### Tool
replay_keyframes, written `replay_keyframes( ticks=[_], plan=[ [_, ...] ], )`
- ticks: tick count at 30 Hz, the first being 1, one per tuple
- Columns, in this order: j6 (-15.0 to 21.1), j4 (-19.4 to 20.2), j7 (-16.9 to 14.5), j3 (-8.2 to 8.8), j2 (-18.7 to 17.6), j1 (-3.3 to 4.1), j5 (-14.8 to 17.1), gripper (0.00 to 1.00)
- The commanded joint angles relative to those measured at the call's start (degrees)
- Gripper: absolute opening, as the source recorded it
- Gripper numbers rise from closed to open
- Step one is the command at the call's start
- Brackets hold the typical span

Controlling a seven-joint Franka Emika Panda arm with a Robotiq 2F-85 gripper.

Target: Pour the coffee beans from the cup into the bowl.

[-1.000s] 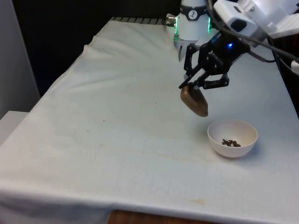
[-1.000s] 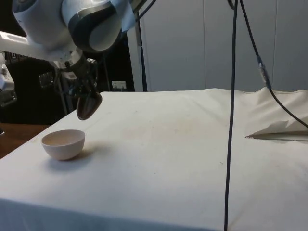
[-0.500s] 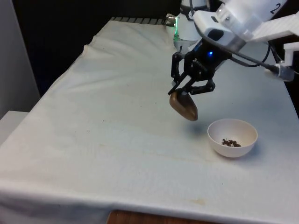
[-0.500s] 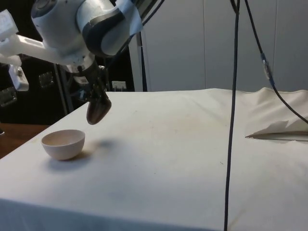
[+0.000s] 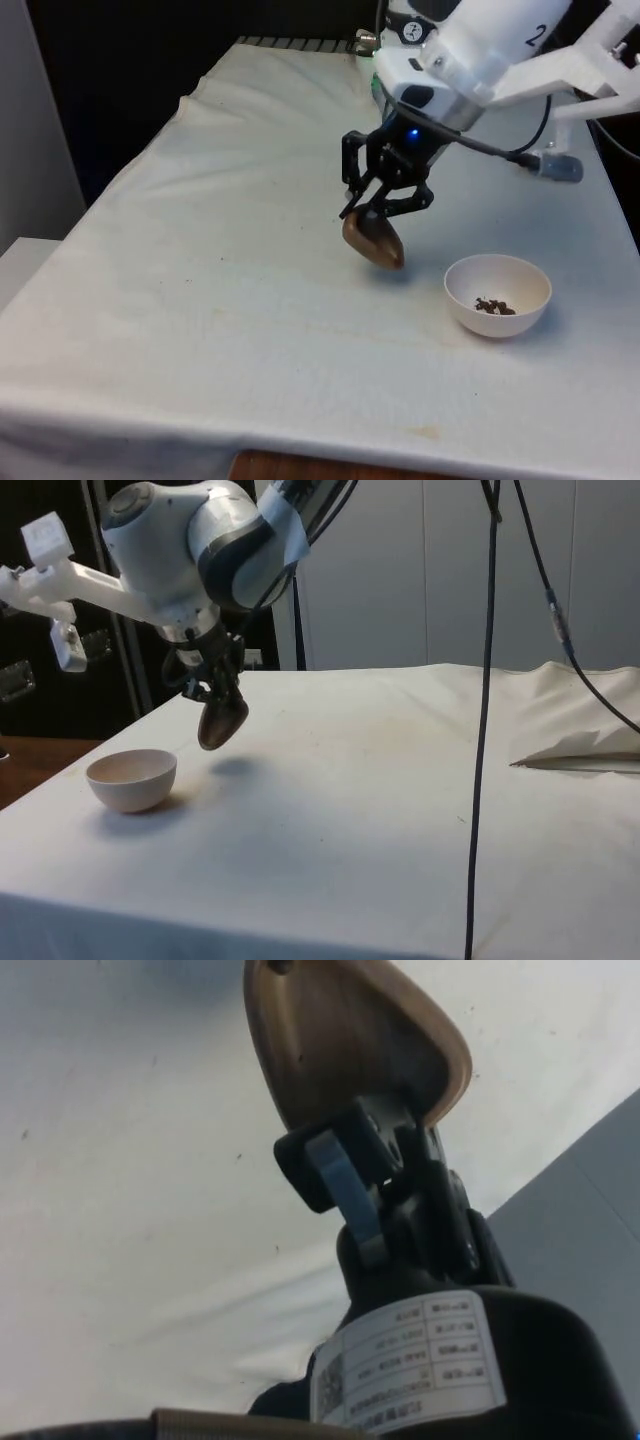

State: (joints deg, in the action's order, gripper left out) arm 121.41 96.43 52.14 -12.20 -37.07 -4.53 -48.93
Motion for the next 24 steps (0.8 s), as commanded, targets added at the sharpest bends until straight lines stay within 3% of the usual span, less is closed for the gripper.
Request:
replay_keyframes(
  ticks=[1,7,8,9,10,17,18,19,24],
  plan=[
    [1.66,0.80,-0.52,-0.29,0.34,-0.86,0.52,0.02],
    [4.93,2.01,-2.12,2.06,0.40,-0.86,2.75,0.02],
    [3.95,1.43,-1.83,2.75,0.11,-0.06,2.64,0.02],
    [5.67,2.23,-2.64,2.64,0.46,-0.86,3.44,0.02],
    [6.07,2.41,-2.92,2.92,0.52,-0.92,3.84,0.02],
    [8.94,3.38,-5.39,5.39,0.69,-0.92,6.76,0.02],
    [7.73,2.69,-4.87,5.84,0.34,-0.06,6.36,0.02],
    [9.34,3.55,-5.67,5.67,0.69,-0.86,7.10,0.02],
    [12.15,4.35,-7.73,7.51,0.52,-0.86,9.80,0.02]
  ],
)
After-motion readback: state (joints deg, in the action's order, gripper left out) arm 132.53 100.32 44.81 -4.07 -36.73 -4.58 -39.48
